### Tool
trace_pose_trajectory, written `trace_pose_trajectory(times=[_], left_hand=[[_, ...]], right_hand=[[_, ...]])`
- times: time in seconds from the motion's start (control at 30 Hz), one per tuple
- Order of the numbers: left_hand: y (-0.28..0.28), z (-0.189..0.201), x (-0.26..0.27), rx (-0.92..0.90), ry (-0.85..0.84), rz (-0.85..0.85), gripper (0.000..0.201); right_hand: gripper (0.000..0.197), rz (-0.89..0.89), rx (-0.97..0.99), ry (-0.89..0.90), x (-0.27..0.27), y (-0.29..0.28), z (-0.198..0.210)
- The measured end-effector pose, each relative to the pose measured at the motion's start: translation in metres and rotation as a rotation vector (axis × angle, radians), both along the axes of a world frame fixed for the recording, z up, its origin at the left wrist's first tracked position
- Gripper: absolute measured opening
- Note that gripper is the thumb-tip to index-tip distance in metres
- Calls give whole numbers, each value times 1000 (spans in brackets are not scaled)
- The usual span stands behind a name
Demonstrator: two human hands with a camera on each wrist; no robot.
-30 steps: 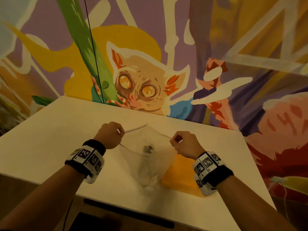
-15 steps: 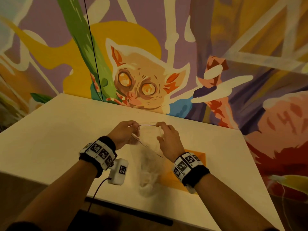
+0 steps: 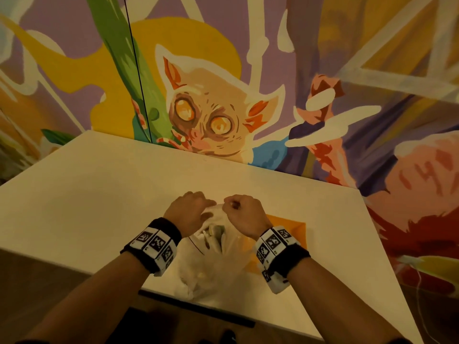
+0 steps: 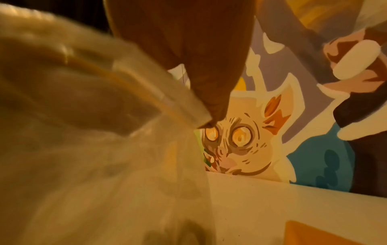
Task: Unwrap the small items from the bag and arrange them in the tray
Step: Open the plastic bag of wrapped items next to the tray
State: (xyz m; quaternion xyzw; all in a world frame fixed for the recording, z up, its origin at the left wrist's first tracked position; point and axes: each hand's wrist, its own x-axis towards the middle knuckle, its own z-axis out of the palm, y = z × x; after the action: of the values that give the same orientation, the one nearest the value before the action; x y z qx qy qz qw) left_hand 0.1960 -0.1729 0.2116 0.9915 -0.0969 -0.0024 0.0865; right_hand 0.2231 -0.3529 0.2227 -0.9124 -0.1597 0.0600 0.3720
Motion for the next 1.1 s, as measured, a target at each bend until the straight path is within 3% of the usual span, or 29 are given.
trace_pose_trajectory(times=[0.13,0.23,0.33,0.4,0.43,0.5,0.57,0.63,0.7,0.8,0.87,0.97,1.03,1.1], left_hand=[[7,-11,1,-421,136,80,28],[8,-15,1,-605,221,97,34],[1,-19,-4,-508,133,165,33],[-4,-18,-13,-310,-14,182,27],[-6,-16,-17,-253,-52,163,33],[-10,-14,-21,-234,-49,125,35],[-11,-18,-20,-356,6,129,22],[-8,-29,-16,-546,90,177,27],[-5,-37,-12,-687,141,234,35],[-8,-41,-8,-887,211,344,40],[-13,-40,-6,-1030,260,436,38],[-18,-39,-6,-1203,260,464,38],[-17,-38,-8,-1106,191,445,40],[-13,-39,-15,-830,140,400,32]], right_hand=[[31,161,-249,-108,-4,-7,-12],[25,101,-74,-110,-3,-8,-21],[37,11,248,163,-7,1,-24],[43,-45,266,230,-7,6,-26],[44,-58,289,267,-7,8,-27],[44,-94,463,441,-6,11,-27],[43,-120,572,553,-7,11,-30],[36,-107,476,471,-10,10,-34],[25,-106,308,257,-18,6,-34],[42,-70,51,-25,-28,-2,-36],[34,-59,10,16,-28,-5,-34],[13,-177,274,217,-23,-6,-41],[26,-249,372,291,-23,-5,-45],[37,-289,473,373,-22,-5,-53]])
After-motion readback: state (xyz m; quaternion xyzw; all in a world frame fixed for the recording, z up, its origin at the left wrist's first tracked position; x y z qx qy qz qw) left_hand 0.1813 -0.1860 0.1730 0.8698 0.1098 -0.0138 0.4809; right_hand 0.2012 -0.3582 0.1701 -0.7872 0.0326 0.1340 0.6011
